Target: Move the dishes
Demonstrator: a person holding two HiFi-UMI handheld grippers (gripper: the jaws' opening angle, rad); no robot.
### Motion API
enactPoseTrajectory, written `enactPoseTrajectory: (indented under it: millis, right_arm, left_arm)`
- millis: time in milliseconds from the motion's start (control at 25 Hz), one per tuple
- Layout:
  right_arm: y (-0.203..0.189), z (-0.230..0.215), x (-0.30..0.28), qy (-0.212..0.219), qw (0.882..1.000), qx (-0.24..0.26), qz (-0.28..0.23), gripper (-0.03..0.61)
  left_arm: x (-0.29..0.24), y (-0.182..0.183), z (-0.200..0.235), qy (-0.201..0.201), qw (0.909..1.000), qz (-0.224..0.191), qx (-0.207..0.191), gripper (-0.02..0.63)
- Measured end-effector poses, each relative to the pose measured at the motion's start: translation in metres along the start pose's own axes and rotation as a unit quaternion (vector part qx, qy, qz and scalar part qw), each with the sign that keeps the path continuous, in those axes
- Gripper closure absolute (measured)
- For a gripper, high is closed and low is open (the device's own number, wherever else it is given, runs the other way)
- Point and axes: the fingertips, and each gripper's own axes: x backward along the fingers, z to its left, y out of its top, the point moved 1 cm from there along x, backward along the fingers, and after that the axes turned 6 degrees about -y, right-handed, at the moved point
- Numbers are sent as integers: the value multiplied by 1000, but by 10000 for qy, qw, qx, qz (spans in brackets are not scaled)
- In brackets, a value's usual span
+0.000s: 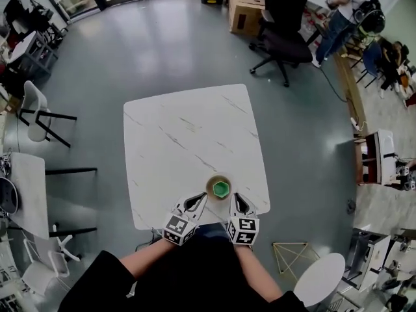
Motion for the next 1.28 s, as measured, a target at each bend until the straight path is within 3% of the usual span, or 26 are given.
enactPoseTrajectory:
  millis: [80,160,200,400,600,880,1040,1280]
  right_arm:
    - [-8,0,-12,96,9997,-14,213,549]
    - [-15,-1,-24,178,9989,18,433,479]
    - [-19,-1,-30,213,9983,46,533,476]
    - [-34,1,-57,362,9948,182,929,476]
    - [-42,2,-77,268,9908,721,1115,477]
    - [-55,-3,-86,40,9868,414,1566,515]
    - [-56,1,-87,90,9858,438,1616,551]
    - [-45,0,-71,-97,9886,305,1473,552]
  left_arm:
    - [-3,-1,2,30,10000,20,20,597]
    - [-7,-1,3,67,10000,47,22,597]
    - [-8,0,5,100,9999,68,33,597]
    - [-3,-2,13,320,9992,118,188,597]
    - [0,-4,22,456,9979,44,459,597]
    - [14,2,35,484,9978,-52,441,597]
    - [30,-3,52,636,9966,-78,509,597]
    - [57,-4,66,775,9948,-275,603,597]
